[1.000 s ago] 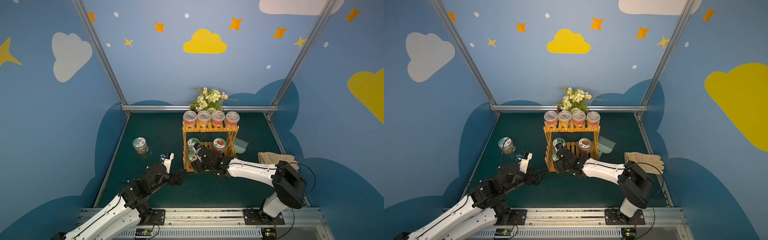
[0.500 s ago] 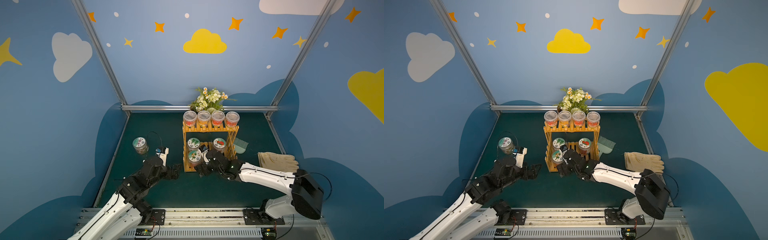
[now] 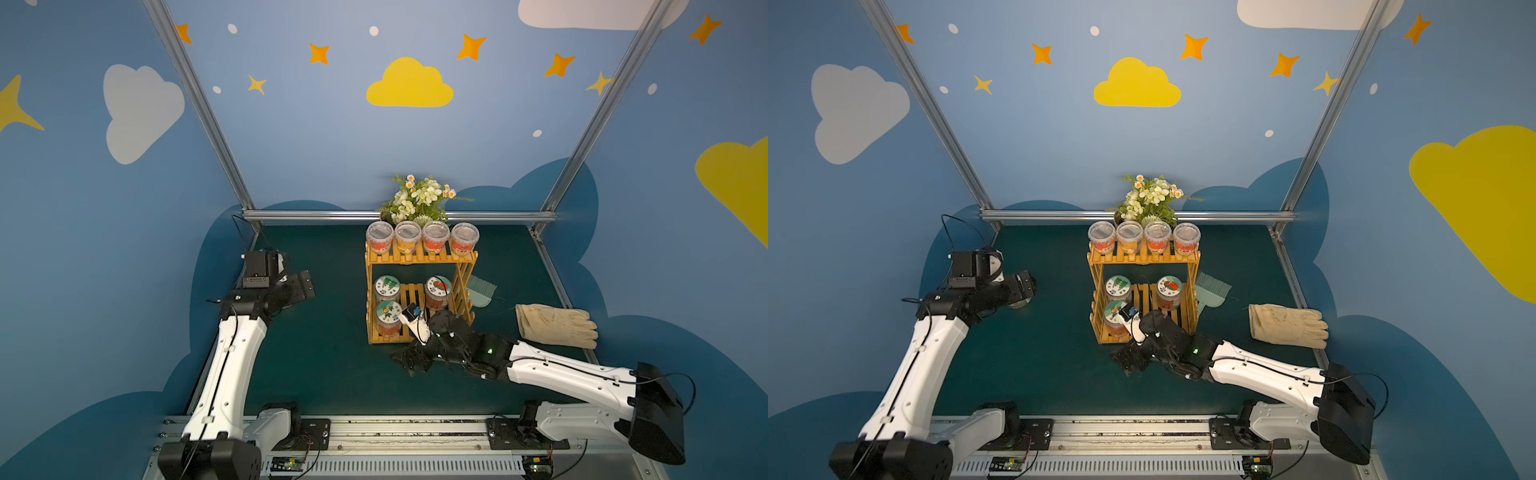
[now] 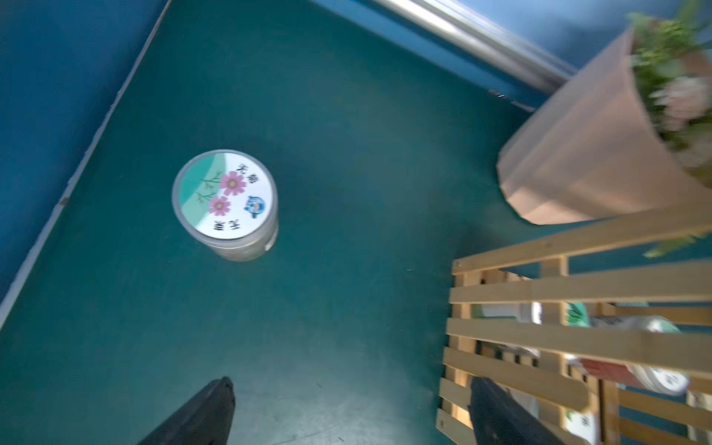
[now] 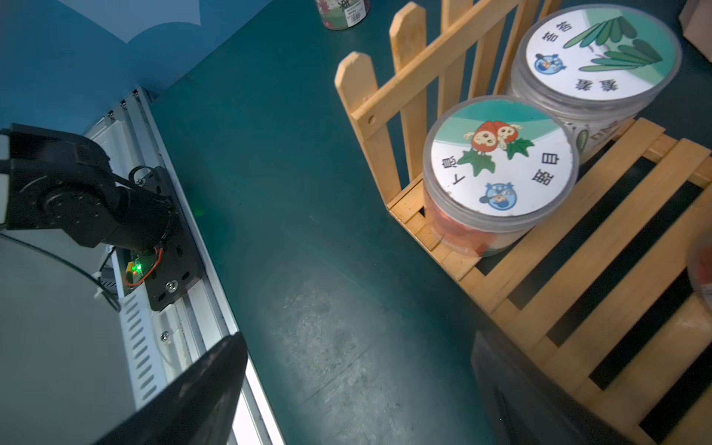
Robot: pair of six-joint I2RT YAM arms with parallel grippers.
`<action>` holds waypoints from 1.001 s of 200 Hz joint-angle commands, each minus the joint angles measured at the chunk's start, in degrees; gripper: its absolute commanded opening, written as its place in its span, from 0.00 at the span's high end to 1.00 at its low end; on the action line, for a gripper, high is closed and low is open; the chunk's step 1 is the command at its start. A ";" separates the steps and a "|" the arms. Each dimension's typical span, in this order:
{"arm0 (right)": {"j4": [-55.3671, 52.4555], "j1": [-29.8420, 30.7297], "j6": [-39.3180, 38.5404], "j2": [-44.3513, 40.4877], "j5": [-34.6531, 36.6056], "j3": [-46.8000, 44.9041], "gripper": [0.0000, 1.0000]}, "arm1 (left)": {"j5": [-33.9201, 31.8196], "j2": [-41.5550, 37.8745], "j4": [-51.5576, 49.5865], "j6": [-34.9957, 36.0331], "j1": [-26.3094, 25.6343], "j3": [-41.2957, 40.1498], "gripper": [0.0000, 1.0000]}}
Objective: Place the seed container on the shelf
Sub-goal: Pick up the seed jar at the center of the board.
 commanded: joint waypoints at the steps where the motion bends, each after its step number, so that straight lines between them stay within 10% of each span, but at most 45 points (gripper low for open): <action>1: -2.63 0.60 -0.79 -1.94 -0.44 1.37 0.02 | -0.50 6.23 -2.46 3.49 2.86 3.15 0.00; 54: -2.55 0.79 -0.41 -2.75 -0.11 2.13 0.02 | 2.39 19.78 1.59 4.83 10.96 8.14 0.00; 200: -1.24 0.93 1.36 -1.08 -0.64 1.94 0.02 | 0.13 39.81 -0.19 8.66 11.63 19.80 0.00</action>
